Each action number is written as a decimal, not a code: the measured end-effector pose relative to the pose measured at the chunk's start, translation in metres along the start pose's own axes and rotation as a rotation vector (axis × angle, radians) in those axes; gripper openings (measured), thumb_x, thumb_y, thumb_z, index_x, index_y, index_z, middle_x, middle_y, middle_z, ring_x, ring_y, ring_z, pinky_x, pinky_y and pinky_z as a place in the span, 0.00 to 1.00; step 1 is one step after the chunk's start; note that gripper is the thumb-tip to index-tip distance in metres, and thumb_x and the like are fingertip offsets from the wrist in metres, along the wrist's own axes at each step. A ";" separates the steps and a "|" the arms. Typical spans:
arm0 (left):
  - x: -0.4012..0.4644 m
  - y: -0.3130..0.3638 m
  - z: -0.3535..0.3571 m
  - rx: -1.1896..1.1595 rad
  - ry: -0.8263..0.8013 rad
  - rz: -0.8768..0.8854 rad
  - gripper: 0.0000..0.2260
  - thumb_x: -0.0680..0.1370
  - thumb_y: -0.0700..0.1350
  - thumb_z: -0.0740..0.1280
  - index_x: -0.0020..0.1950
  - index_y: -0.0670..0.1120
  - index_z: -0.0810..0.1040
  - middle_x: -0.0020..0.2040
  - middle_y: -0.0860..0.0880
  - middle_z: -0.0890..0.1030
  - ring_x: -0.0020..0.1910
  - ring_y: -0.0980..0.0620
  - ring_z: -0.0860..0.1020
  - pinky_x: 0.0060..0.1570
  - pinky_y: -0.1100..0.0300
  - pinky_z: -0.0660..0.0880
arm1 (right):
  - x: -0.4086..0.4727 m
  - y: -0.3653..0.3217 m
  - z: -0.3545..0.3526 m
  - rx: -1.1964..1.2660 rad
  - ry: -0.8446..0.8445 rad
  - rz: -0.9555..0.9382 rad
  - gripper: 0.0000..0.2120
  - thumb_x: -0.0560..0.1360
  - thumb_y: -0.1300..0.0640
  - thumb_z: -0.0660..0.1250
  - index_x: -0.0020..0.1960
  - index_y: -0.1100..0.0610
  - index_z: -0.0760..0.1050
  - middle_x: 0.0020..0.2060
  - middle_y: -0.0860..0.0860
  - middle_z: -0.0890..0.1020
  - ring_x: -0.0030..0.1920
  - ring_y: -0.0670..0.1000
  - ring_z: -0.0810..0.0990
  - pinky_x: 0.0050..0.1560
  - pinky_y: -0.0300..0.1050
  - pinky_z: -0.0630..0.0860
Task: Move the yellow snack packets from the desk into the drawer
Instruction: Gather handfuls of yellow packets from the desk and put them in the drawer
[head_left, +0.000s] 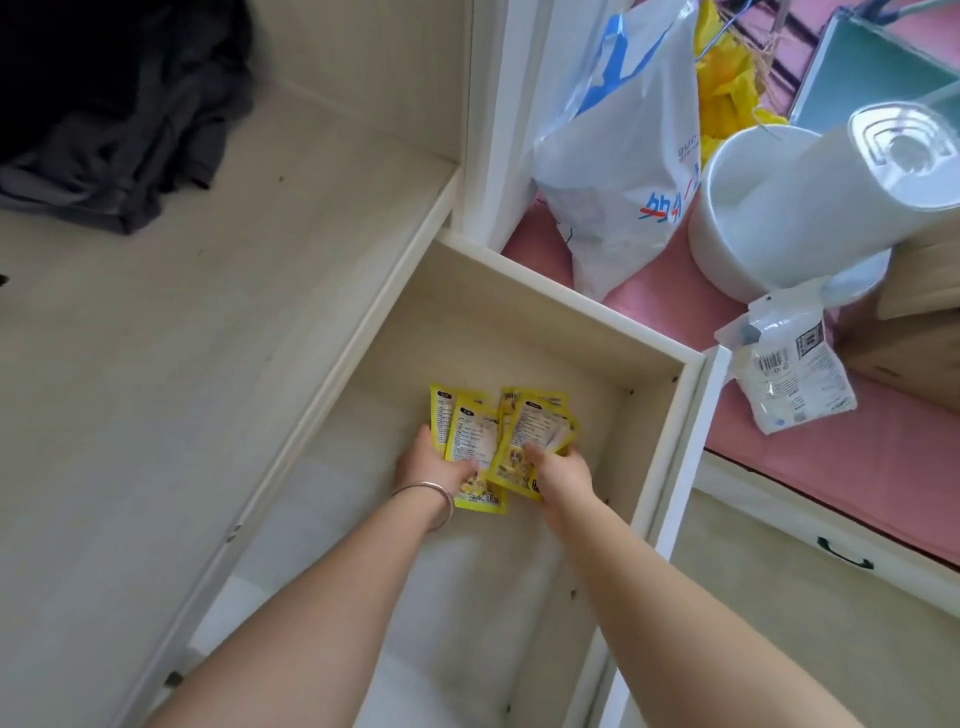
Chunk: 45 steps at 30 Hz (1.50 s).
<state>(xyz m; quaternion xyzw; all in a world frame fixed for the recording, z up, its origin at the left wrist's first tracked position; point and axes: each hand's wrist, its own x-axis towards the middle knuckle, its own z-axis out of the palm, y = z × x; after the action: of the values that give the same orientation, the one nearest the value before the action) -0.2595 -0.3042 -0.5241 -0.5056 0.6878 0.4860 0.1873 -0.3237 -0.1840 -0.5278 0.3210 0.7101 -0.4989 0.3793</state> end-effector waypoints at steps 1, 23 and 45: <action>-0.002 0.001 0.000 0.062 0.023 0.009 0.24 0.68 0.46 0.76 0.59 0.44 0.72 0.56 0.45 0.81 0.55 0.42 0.79 0.54 0.54 0.75 | -0.002 -0.002 0.000 -0.038 0.041 -0.003 0.20 0.74 0.57 0.67 0.64 0.58 0.70 0.56 0.55 0.80 0.56 0.59 0.80 0.61 0.55 0.75; -0.174 0.018 -0.145 0.256 0.297 0.558 0.19 0.75 0.42 0.63 0.64 0.53 0.71 0.54 0.55 0.77 0.48 0.52 0.79 0.51 0.58 0.76 | -0.216 -0.051 0.016 -0.915 -0.124 -0.938 0.22 0.74 0.54 0.63 0.68 0.51 0.66 0.59 0.49 0.76 0.58 0.50 0.76 0.52 0.42 0.71; -0.505 -0.346 -0.166 -0.239 1.083 -0.220 0.22 0.78 0.50 0.63 0.70 0.52 0.64 0.63 0.50 0.73 0.59 0.51 0.75 0.58 0.56 0.73 | -0.499 0.231 0.094 -1.597 -1.125 -1.615 0.25 0.77 0.50 0.61 0.73 0.49 0.60 0.64 0.48 0.71 0.64 0.50 0.72 0.61 0.45 0.72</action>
<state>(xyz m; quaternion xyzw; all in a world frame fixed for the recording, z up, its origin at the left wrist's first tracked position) 0.2948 -0.1930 -0.2354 -0.7693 0.5690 0.2091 -0.2014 0.1422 -0.2440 -0.2267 -0.7753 0.5467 -0.0887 0.3036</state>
